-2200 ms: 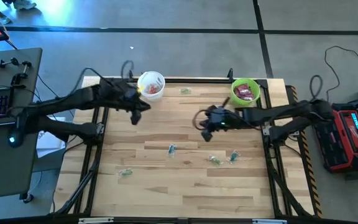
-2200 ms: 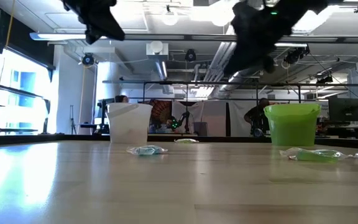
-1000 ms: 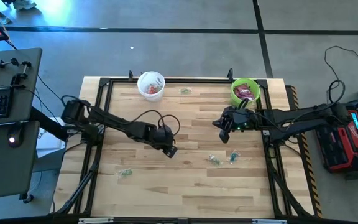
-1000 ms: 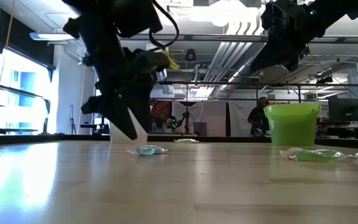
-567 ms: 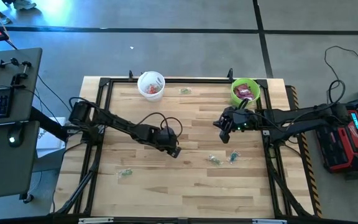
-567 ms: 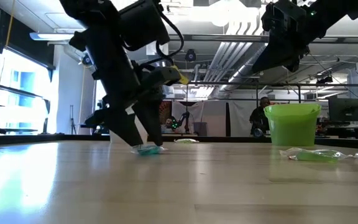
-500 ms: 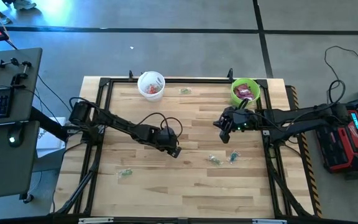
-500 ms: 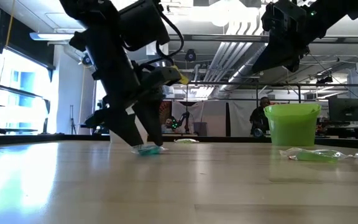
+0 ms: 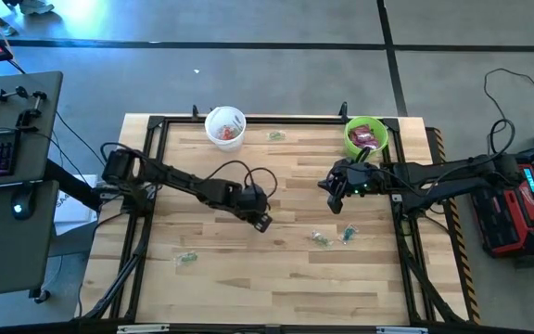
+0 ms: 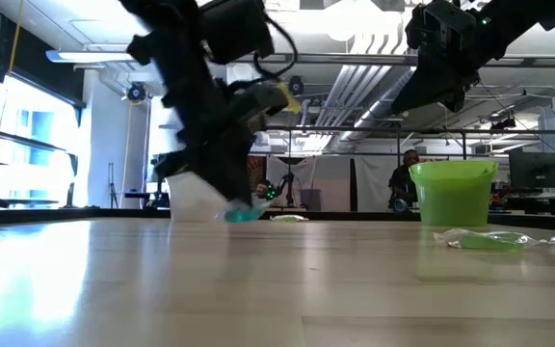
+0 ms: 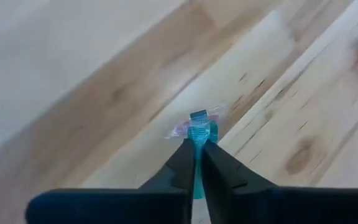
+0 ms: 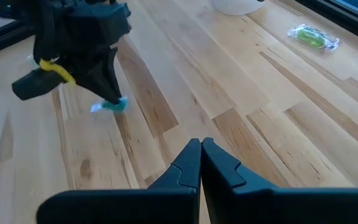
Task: Sort candy by brand, put in halloween buckets
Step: Put the blue gummy into the white bucket
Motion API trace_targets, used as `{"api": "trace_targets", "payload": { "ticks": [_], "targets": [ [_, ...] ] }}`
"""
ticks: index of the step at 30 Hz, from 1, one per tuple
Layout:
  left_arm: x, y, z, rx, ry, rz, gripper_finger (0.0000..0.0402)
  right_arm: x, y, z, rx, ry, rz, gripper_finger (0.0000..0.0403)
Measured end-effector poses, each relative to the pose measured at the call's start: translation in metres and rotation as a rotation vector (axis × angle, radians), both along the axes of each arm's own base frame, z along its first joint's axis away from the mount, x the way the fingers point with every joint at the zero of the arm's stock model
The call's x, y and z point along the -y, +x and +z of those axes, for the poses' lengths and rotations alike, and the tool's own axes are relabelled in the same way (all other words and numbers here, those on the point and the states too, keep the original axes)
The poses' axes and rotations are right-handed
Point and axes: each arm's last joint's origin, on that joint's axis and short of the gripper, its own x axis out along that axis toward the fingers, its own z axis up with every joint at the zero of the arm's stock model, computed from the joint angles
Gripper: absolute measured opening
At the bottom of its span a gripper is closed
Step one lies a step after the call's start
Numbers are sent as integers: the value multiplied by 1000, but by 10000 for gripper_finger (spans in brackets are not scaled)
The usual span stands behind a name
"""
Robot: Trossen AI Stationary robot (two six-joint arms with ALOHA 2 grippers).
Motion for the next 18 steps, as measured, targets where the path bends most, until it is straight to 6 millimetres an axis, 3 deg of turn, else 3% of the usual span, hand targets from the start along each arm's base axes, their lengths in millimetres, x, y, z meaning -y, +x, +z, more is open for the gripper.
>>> {"api": "trace_targets", "payload": {
  "ticks": [7,11,18],
  "targets": [
    [-25,8,42,-5,59,-39,1,0,0,0,-3,-5,-5,0],
    [-52,5,76,29,93,-9,1,1,0,0,-4,-18,-14,0],
    [-110,-16,126,101,183,77,1,4,0,0,-3,-29,-50,0]
  ]
}}
